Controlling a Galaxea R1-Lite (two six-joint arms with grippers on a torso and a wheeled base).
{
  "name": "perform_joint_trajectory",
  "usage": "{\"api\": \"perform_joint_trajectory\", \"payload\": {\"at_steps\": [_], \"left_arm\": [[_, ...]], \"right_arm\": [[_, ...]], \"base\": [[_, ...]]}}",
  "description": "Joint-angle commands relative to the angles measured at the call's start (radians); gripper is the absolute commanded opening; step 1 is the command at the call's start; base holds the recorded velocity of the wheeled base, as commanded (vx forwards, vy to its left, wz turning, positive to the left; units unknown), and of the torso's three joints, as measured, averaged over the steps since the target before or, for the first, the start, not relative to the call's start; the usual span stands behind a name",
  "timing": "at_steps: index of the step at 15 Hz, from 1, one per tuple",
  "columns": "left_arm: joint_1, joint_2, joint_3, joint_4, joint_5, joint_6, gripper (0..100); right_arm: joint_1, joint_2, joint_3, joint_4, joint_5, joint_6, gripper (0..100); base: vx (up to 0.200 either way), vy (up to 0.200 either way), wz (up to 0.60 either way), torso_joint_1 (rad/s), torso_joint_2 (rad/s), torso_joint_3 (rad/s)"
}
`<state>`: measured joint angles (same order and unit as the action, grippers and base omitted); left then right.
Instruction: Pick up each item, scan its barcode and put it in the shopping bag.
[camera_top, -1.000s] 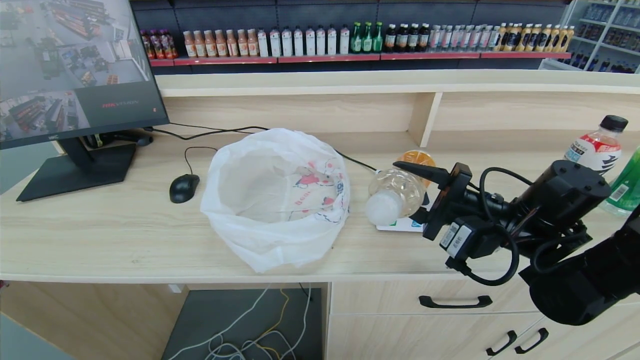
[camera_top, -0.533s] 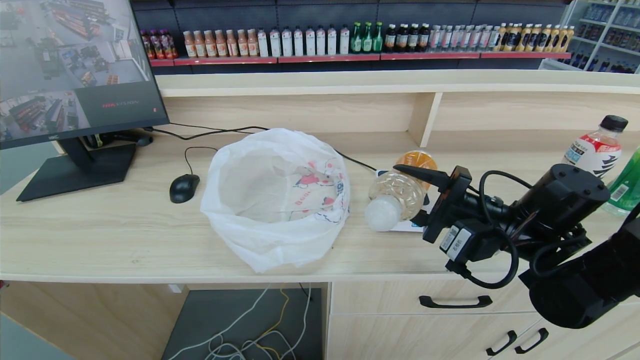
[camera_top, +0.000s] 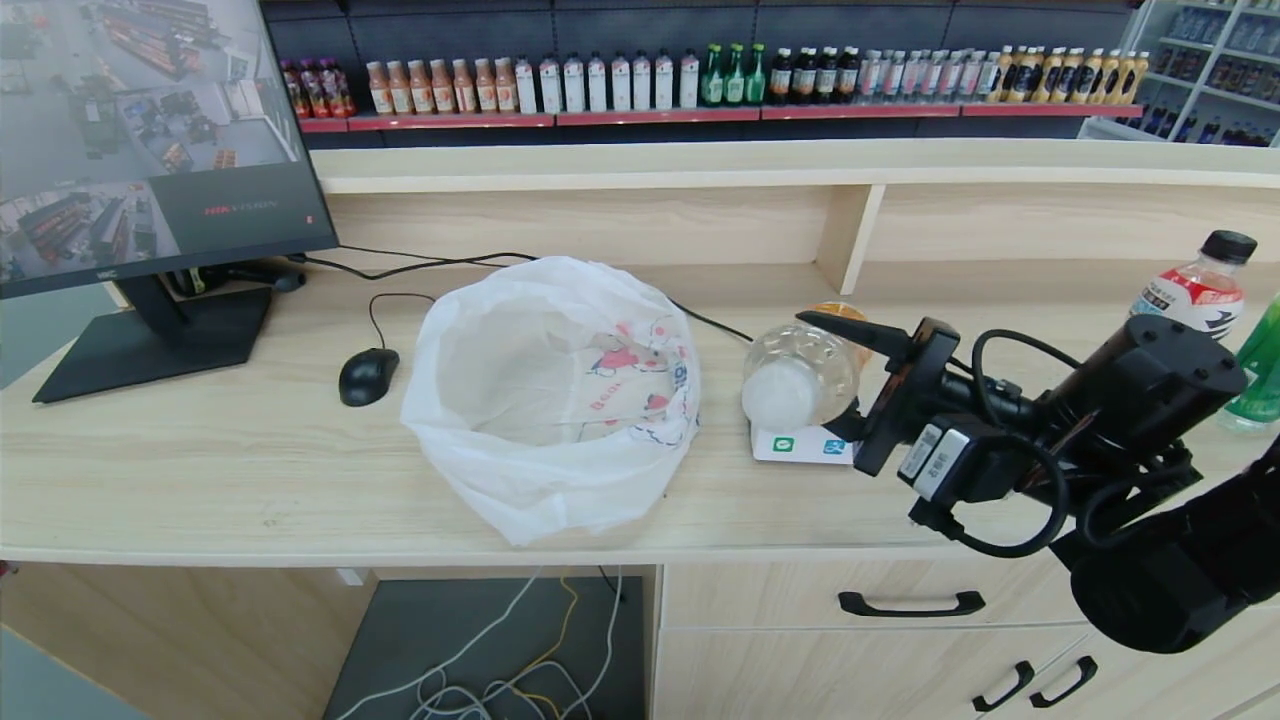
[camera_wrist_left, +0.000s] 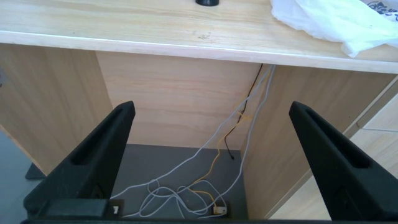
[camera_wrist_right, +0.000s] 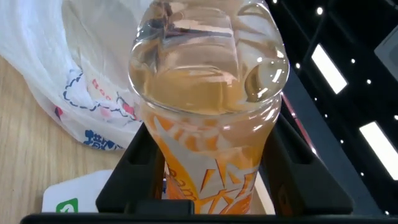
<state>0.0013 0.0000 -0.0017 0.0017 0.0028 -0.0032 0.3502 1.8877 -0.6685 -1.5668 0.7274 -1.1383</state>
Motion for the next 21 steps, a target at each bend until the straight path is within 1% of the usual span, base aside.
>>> {"api": "perform_joint_trajectory", "payload": {"at_steps": [1,2,4,5,6,9,10,11,12,14,16,17,18,19,21], "left_arm": [[0.000,0.000,0.000,0.000,0.000,0.000,100],[0.000,0.000,0.000,0.000,0.000,0.000,100],[0.000,0.000,0.000,0.001,0.000,-0.001,100],[0.000,0.000,0.000,0.000,0.000,0.000,100],[0.000,0.000,0.000,0.000,0.000,0.000,100],[0.000,0.000,0.000,0.000,0.000,0.000,100],[0.000,0.000,0.000,0.000,0.000,-0.001,100],[0.000,0.000,0.000,0.000,0.000,-0.001,100],[0.000,0.000,0.000,0.000,0.000,-0.001,100],[0.000,0.000,0.002,0.000,0.000,-0.001,100],[0.000,0.000,0.000,0.000,0.000,0.000,100],[0.000,0.000,0.000,0.000,0.000,-0.001,100],[0.000,0.000,0.000,0.000,0.000,0.000,100],[0.000,0.000,0.000,0.000,0.000,0.000,100],[0.000,0.000,0.000,0.000,0.000,0.000,100]], "right_arm": [[0.003,-0.078,0.000,-0.004,-0.025,0.051,0],[0.013,-0.111,-0.002,-0.004,-0.052,0.094,0],[0.067,-0.165,0.007,-0.004,-0.157,0.164,0],[0.112,-0.186,0.006,-0.004,-0.209,0.206,0],[0.133,-0.200,0.007,-0.004,-0.246,0.235,0],[0.233,-0.249,0.027,-0.004,-0.457,0.362,0],[0.299,-0.265,0.029,-0.004,-0.585,0.439,0],[0.316,-0.280,0.033,-0.004,-0.655,0.483,0],[0.317,-0.297,0.038,-0.004,-0.700,0.520,0],[0.317,-0.335,0.079,-0.004,-0.764,0.624,0],[0.317,-0.375,0.179,-0.004,-0.838,0.749,0],[0.317,-0.390,0.211,-0.004,-0.852,0.795,0],[0.316,-0.400,0.231,-0.004,-0.856,0.871,0],[0.312,-0.410,0.241,-0.004,-0.856,0.911,0],[0.312,-0.421,0.257,-0.004,-0.867,0.940,0]], "base": [[0.000,0.000,0.00,0.000,0.00,0.000],[0.000,0.000,0.00,0.000,0.00,0.000],[0.000,0.000,0.00,0.000,0.00,0.000],[0.000,0.000,0.00,0.000,0.00,0.000],[0.000,0.000,0.00,0.000,0.00,0.000],[0.000,0.000,0.00,0.000,0.00,0.000],[0.000,0.000,0.00,0.000,0.00,0.000],[0.000,0.000,0.00,0.000,0.00,0.000],[0.000,0.000,0.00,0.000,0.00,0.000],[0.000,0.000,0.00,0.000,0.00,0.000],[0.000,0.000,0.00,0.000,0.00,0.000],[0.000,0.000,0.00,0.000,0.00,0.000],[0.000,0.000,0.00,0.000,0.00,0.000],[0.000,0.000,0.00,0.000,0.00,0.000],[0.000,0.000,0.00,0.000,0.00,0.000]]}}
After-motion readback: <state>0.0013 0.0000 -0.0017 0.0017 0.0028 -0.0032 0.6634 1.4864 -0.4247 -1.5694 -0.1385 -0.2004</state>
